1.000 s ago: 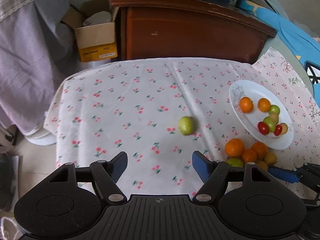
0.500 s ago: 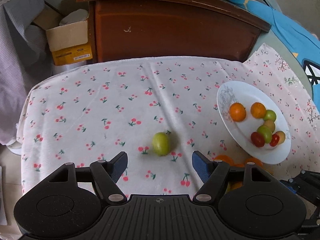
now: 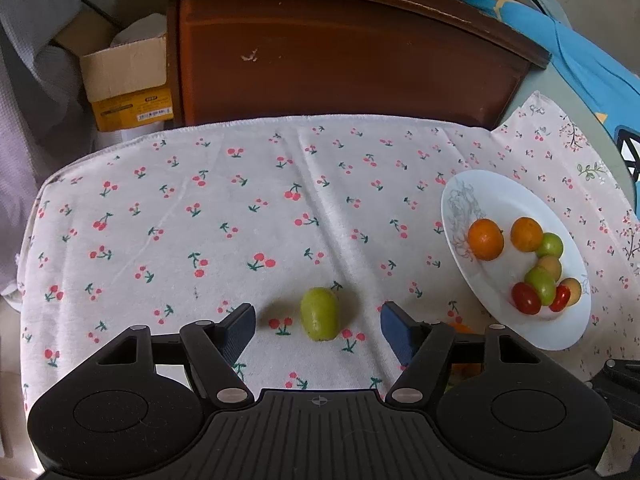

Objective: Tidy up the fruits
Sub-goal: 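Grasp the lone green lime with the left tool while the right tool grasps a tan fruit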

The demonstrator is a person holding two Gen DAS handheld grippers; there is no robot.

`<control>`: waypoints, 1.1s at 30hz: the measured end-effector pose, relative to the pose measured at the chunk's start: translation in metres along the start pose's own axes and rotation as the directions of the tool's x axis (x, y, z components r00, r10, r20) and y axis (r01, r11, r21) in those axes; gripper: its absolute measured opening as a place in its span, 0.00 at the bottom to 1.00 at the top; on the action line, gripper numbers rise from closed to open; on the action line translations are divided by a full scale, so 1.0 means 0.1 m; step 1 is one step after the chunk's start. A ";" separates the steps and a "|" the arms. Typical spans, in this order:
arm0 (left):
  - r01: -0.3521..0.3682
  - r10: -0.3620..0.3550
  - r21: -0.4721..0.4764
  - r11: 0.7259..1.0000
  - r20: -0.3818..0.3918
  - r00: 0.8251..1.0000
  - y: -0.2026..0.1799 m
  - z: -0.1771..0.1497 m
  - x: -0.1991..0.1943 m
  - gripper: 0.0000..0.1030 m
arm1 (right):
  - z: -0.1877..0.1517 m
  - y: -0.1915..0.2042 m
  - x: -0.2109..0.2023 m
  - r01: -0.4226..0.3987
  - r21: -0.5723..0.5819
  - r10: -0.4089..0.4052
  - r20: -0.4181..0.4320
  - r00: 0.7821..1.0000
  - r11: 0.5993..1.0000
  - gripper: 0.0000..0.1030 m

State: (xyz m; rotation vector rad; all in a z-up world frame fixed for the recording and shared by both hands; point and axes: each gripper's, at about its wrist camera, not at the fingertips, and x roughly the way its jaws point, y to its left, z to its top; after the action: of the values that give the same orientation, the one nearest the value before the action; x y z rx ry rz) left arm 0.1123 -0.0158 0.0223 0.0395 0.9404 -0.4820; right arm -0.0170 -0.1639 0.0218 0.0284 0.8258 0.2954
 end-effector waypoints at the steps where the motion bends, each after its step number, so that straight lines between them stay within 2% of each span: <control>1: 0.000 0.000 0.006 1.000 0.003 1.000 -0.01 0.00 0.00 0.64 | 0.01 0.02 0.00 -0.002 -0.018 0.002 -0.002 1.000 1.000 0.37; 3: 0.007 -0.007 0.010 1.000 0.003 1.000 -0.02 0.00 0.01 0.63 | 0.01 0.06 0.00 0.022 -0.073 -0.022 -0.006 1.000 0.997 0.37; 9: 0.004 -0.004 0.015 1.000 0.002 1.000 -0.04 -0.01 0.03 0.62 | 0.01 0.07 0.00 0.019 -0.097 -0.021 -0.019 1.000 0.995 0.37; 16: -0.008 0.007 0.060 0.998 0.008 1.000 -0.09 -0.04 0.06 0.61 | 0.01 0.01 -0.01 0.011 -0.047 -0.013 -0.032 0.999 0.999 0.39; 17: -0.009 0.009 0.078 0.997 0.009 1.000 -0.11 -0.05 0.07 0.54 | 0.01 0.01 -0.01 0.011 -0.050 -0.013 -0.035 0.999 0.999 0.38; 21: -0.028 0.026 0.117 0.993 0.022 0.999 -0.15 -0.07 0.06 0.38 | -0.01 0.03 -0.04 0.015 -0.088 -0.019 -0.045 0.999 0.996 0.35; 31: -0.010 0.008 0.083 0.997 0.019 1.000 -0.10 -0.05 0.06 0.40 | 0.03 -0.05 -0.09 -0.008 -0.045 0.005 -0.078 0.997 0.999 0.36; 33: -0.012 0.011 0.082 0.997 0.020 1.000 -0.09 -0.05 0.06 0.40 | 0.03 -0.02 -0.12 0.007 -0.107 -0.015 -0.073 0.997 0.994 0.36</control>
State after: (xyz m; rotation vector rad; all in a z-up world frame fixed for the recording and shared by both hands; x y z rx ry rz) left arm 0.1075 -0.0252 0.0166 0.1143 0.9004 -0.5094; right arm -0.0219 -0.1690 0.0324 -0.0870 0.8825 0.3313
